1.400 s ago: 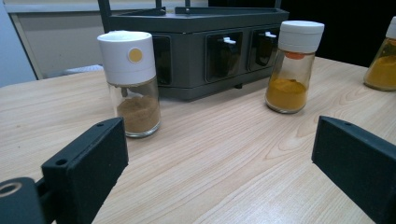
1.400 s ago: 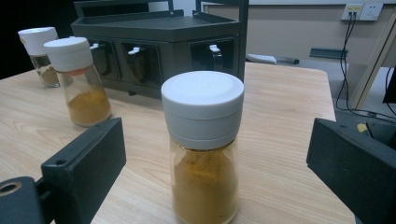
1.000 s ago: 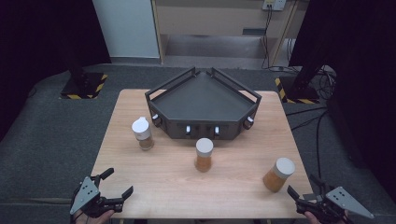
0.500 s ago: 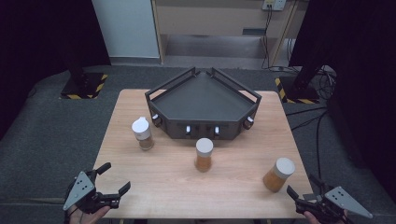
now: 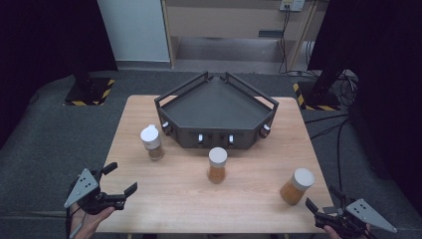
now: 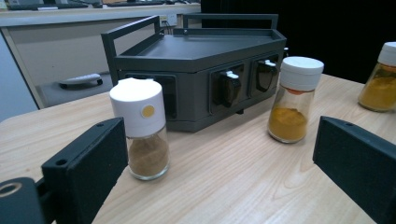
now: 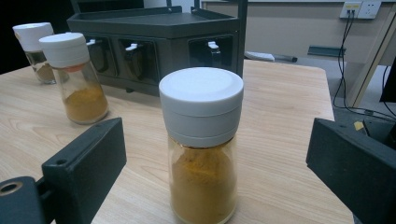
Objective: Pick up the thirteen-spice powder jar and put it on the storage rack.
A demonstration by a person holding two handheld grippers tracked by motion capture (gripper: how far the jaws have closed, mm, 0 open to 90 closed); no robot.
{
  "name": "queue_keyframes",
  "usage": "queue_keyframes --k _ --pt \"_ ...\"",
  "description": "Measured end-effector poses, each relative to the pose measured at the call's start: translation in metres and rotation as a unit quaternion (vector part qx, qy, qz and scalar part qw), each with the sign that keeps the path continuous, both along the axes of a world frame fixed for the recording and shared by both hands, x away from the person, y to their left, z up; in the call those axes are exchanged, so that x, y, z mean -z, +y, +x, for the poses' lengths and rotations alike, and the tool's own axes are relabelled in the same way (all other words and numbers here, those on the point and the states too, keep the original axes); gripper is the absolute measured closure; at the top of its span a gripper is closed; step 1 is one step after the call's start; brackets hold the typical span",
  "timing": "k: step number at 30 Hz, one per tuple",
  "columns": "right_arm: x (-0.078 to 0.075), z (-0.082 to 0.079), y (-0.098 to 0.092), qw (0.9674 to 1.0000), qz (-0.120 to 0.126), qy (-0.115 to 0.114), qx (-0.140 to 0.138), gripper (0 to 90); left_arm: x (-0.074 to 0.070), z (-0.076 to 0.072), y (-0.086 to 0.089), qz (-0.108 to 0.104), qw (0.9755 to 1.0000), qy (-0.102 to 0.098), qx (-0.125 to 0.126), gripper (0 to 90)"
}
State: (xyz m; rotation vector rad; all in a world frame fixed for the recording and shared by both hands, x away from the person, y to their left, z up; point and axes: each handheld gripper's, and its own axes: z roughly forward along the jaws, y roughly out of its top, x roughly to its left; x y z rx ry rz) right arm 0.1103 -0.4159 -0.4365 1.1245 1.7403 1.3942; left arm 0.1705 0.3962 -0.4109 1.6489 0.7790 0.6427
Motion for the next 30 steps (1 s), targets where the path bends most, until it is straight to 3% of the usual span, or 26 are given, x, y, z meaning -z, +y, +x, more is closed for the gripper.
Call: queue_keyframes --k 10,16,30 --pt "0.0 0.0 0.0 1.0 0.0 0.0 -0.001 4.8 -0.007 0.027 -0.004 0.013 0.9998 0.009 -0.01 2.7" --pt "0.0 0.0 0.0 1.0 0.001 0.001 0.0 4.8 -0.009 0.044 -0.009 0.031 0.9992 0.015 -0.019 3.1" --pt "0.0 0.0 0.0 1.0 0.001 0.0 0.0 4.9 -0.007 0.085 -0.02 0.037 0.9981 0.033 -0.037 4.3"
